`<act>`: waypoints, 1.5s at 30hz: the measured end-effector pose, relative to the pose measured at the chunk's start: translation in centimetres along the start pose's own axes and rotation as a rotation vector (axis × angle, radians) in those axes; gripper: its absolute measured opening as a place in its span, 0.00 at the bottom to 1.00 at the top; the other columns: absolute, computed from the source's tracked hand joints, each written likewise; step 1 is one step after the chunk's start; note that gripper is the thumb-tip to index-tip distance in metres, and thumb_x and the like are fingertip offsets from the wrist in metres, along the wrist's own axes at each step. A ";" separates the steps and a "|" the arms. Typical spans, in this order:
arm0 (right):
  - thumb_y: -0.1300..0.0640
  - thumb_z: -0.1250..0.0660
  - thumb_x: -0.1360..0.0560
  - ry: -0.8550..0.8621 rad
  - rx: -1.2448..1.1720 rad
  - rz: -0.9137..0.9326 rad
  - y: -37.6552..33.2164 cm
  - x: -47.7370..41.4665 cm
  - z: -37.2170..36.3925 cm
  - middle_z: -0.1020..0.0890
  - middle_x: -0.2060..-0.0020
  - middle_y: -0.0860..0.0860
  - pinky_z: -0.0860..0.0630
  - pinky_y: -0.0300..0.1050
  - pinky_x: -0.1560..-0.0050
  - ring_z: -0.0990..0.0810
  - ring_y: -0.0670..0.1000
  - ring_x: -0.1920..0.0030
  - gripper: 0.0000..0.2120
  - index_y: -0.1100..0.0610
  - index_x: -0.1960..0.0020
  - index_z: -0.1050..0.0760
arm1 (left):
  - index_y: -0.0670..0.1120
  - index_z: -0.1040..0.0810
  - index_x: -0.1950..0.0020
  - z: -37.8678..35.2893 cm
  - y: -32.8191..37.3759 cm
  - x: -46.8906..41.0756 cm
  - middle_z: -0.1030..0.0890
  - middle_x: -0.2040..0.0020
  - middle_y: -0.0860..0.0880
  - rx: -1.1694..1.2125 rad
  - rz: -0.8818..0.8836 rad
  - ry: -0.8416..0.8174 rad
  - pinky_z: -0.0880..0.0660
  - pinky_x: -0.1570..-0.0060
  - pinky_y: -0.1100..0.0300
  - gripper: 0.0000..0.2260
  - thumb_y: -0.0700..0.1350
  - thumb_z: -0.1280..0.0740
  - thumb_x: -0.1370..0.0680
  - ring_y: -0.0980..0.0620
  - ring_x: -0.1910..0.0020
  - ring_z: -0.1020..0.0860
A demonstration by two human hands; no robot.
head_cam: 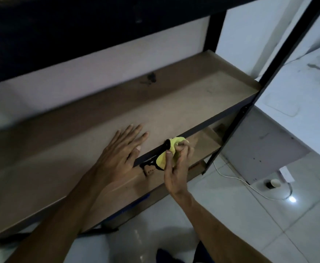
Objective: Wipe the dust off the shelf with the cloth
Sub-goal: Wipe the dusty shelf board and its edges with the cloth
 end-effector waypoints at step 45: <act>0.53 0.38 0.21 -1.096 0.294 0.220 -9.4 12.9 -10.1 0.25 0.45 0.50 0.26 0.54 0.47 0.30 0.53 0.44 0.07 0.51 0.44 0.31 | 0.36 0.29 0.26 -7.1 1.4 25.4 0.28 0.27 0.37 0.028 0.914 0.220 0.36 0.27 0.37 0.31 0.52 0.54 0.21 0.36 0.26 0.31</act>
Point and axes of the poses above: each hand's wrist, its own x-axis away from the middle knuckle, its own z-axis out of the back of the hand, y = z × x, the point moved 8 cm from there along -x, towards the middle knuckle
